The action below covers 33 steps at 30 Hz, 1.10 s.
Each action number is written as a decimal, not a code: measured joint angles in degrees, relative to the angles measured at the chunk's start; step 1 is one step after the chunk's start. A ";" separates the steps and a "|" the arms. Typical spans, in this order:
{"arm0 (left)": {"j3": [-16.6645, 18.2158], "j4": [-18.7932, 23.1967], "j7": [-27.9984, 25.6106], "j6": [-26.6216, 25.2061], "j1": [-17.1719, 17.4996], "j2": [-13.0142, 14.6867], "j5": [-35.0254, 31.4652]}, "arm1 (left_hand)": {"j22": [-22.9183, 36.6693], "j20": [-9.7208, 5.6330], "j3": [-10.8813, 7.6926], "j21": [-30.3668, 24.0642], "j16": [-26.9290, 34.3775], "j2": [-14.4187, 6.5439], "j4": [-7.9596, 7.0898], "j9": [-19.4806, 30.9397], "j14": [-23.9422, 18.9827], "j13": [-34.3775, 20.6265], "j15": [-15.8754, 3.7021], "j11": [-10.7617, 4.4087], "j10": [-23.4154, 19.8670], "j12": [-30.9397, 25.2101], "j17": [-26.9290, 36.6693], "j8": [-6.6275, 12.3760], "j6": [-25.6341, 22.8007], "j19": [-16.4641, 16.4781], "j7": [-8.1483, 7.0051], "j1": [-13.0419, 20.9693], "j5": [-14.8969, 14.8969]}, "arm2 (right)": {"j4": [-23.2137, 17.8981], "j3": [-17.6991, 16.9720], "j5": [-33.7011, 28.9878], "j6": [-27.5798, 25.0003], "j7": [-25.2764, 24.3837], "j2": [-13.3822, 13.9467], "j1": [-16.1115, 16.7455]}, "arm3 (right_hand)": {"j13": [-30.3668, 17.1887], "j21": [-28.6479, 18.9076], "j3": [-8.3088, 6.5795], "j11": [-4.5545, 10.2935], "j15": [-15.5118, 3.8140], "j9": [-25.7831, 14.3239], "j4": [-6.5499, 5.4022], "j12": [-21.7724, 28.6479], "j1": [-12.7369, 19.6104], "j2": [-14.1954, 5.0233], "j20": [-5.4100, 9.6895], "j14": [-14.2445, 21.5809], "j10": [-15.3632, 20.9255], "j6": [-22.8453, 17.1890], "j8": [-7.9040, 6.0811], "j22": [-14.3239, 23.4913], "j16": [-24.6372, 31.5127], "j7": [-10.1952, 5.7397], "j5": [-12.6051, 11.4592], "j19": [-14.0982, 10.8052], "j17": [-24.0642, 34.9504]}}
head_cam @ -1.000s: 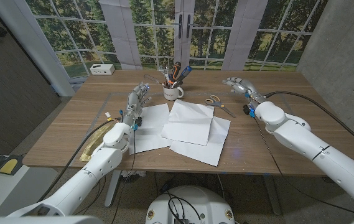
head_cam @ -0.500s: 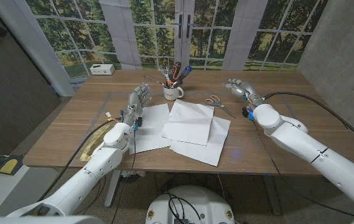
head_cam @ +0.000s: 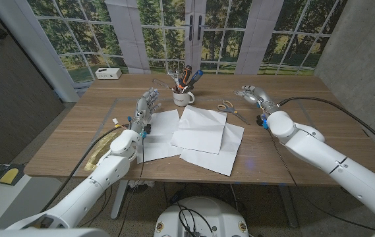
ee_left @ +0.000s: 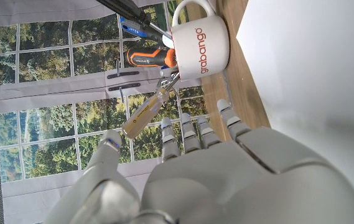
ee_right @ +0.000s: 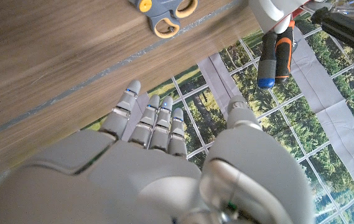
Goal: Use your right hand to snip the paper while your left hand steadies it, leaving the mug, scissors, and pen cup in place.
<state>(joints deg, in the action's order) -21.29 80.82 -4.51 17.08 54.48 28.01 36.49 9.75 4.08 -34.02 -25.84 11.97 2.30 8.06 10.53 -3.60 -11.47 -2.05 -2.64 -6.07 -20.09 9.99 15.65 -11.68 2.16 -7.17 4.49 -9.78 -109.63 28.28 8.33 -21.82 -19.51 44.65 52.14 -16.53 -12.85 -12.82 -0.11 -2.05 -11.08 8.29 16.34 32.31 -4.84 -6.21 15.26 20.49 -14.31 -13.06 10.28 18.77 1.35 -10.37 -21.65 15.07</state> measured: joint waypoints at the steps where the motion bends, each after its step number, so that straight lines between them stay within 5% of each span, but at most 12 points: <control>1: 0.00 0.00 0.02 0.00 0.00 0.00 -0.01 | 0.00 0.00 0.02 0.00 0.00 0.00 0.02 0.00 0.00 0.00 0.00 0.00 0.00 0.00 0.00 0.00 -0.01 0.00 0.02 0.00 0.00 | -0.08 0.15 0.00 0.00 0.00 0.00 -0.06 | -0.09 0.00 0.00 -0.15 0.00 0.00 0.00 0.00 0.46 -0.27 0.22 0.00 0.16 0.21 0.00 0.00 0.31 0.21 0.00 -0.22 0.20; 33: -0.22 0.27 0.87 -0.86 -0.43 0.64 0.06 | -0.02 0.00 0.24 1.09 -0.33 -0.23 0.24 0.00 0.00 0.00 0.00 -0.01 -0.43 0.44 0.00 -0.63 -1.85 -0.02 0.20 0.23 0.00 | -0.02 5.79 -8.40 -9.58 1.78 -0.38 -3.97 | -3.03 0.78 -0.10 0.11 -0.31 0.01 0.56 0.25 3.71 0.10 0.38 -3.01 -0.56 2.06 0.91 -0.01 0.29 0.17 0.00 0.89 1.57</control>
<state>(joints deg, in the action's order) -21.51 81.09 -3.65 16.22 54.06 28.66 36.55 9.74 4.09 -33.78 -24.74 11.64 2.07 8.29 10.53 -3.60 -11.47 -2.05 -2.65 -6.50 -19.65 9.98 15.02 -13.53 2.14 -6.97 4.71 -9.78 -109.65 34.07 -0.08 -31.40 -17.72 44.27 48.17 -19.56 -12.06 -12.91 0.01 -2.36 -11.06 8.85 16.58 36.02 -4.74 -5.84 12.25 19.93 -12.25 -12.15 10.27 19.07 1.53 -10.37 -20.76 16.65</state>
